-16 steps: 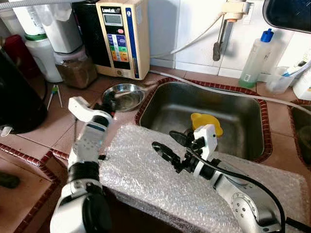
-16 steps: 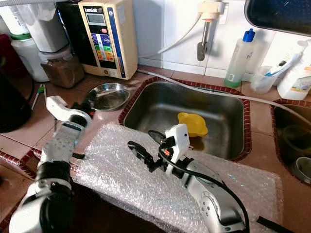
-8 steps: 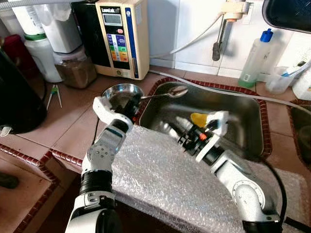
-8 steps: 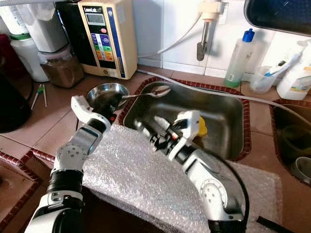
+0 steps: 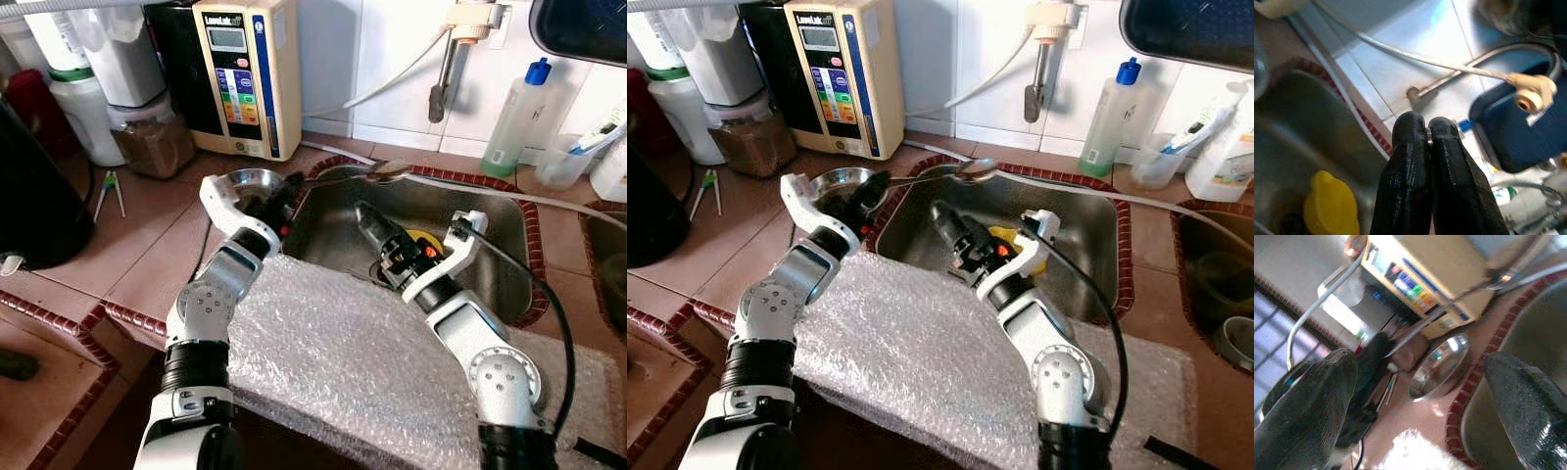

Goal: Kitchen organization

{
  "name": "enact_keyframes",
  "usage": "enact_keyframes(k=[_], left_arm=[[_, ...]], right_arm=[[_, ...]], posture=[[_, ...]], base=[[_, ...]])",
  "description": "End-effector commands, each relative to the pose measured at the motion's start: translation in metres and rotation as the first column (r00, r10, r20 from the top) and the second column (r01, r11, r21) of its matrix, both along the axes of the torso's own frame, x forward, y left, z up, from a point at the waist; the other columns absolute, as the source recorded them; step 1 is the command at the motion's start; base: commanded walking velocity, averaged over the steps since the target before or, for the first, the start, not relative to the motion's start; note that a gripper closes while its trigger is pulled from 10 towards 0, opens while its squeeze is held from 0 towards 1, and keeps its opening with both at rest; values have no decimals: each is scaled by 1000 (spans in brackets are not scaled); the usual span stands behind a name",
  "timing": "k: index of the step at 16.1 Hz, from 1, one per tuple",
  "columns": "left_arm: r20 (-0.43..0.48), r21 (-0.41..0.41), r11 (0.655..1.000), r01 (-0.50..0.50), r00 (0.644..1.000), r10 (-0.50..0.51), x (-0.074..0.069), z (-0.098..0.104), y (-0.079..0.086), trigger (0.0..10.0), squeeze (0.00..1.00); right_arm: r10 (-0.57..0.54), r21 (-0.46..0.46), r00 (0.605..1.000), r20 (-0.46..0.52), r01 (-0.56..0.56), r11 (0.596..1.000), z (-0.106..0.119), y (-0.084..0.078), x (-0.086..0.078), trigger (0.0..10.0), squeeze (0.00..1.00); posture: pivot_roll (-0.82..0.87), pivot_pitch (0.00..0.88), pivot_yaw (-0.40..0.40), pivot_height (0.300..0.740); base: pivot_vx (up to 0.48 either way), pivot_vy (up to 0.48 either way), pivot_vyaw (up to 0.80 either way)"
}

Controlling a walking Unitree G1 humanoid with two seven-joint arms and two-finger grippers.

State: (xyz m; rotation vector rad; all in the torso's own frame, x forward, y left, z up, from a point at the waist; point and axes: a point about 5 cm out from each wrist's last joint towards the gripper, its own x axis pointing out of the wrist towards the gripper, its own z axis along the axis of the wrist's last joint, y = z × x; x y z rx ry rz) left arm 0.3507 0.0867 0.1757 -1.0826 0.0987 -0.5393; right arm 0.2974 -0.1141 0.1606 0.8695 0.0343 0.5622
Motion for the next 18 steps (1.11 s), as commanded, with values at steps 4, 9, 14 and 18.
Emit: enact_keyframes(k=[4,9,14,18], left_arm=[[28,-52,994,94,995,-92,-10,4,-24,0,0],[17,-32,986,164,986,-163,-19,-2,-33,0,0],[21,-35,968,250,968,-249,-31,-5,-39,0,0],[3,-34,974,226,974,-226,-31,-6,-36,0,0]], right_arm=[[-133,43,990,-47,135,990,3,-3,25,10000,0],[-192,47,980,-45,194,980,9,-9,44,10000,0],[-236,97,971,-39,238,966,16,-11,55,0,0],[-253,93,966,-46,257,962,14,-15,56,0,0]], posture=[[-153,0,87,740],[-143,0,85,740],[-137,2,86,740],[-140,7,90,740]], base=[[0,0,0],[0,0,0],[0,0,0],[0,0,0]])
